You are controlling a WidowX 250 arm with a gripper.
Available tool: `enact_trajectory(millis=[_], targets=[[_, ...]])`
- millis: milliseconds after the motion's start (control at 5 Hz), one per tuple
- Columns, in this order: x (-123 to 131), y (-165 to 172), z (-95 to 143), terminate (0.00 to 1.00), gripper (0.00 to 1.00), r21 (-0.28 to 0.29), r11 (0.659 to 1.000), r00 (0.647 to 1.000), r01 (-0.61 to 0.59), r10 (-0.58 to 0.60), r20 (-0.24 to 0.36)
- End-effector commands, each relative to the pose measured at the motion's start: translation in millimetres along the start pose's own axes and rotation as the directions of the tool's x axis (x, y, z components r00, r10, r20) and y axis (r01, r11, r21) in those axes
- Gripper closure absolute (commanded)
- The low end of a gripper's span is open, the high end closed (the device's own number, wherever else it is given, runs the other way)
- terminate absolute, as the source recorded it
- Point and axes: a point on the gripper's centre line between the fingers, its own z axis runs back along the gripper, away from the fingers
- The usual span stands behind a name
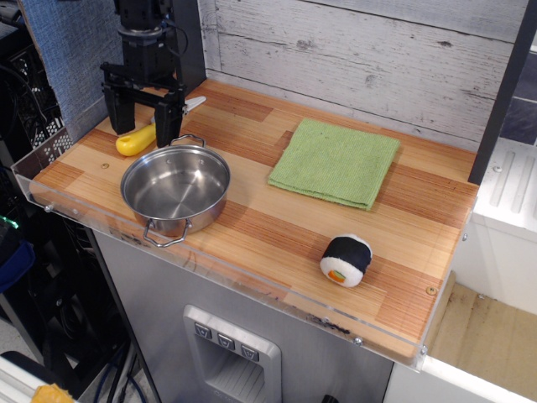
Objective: Place the object onto the table.
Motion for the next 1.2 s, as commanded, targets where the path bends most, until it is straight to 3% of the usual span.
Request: enact_trajectory(millis=[0,200,600,800,1000], targets=[[-31,-32,111,0.00,0.00,0.114,0.993,0.958,-0.032,-0.002,0.286],[-44,-56,133,0.00,0.00,0.076,0.997,0.947,-0.017,-0.008,0.321],[-44,-83,126,0.00,0.00,-0.018,0.999,0.979,0.040,-0.035,0.201],[-46,-85,122,0.00,0.00,-0.040,0.992,0.989,0.122,-0.118,0.084],[-46,-85,122,1.00,0.00,-0.040,0.992,0.989,0.122,-0.118,0.084]])
